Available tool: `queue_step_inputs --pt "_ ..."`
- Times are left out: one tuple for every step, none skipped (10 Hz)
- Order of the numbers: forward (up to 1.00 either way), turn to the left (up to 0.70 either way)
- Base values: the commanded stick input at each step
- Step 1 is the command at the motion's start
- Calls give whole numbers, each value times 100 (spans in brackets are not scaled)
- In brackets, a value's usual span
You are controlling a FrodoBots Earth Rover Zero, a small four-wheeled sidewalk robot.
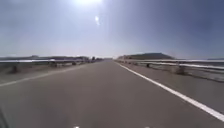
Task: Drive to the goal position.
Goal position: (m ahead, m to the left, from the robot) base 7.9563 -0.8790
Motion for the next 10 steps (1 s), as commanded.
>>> queue_step_inputs --pt "100 0" --pt "100 0" --pt "100 0" --pt "100 0" --pt "100 0" --pt "100 0" --pt "100 0" --pt "100 0" --pt "100 0" --pt "100 0"
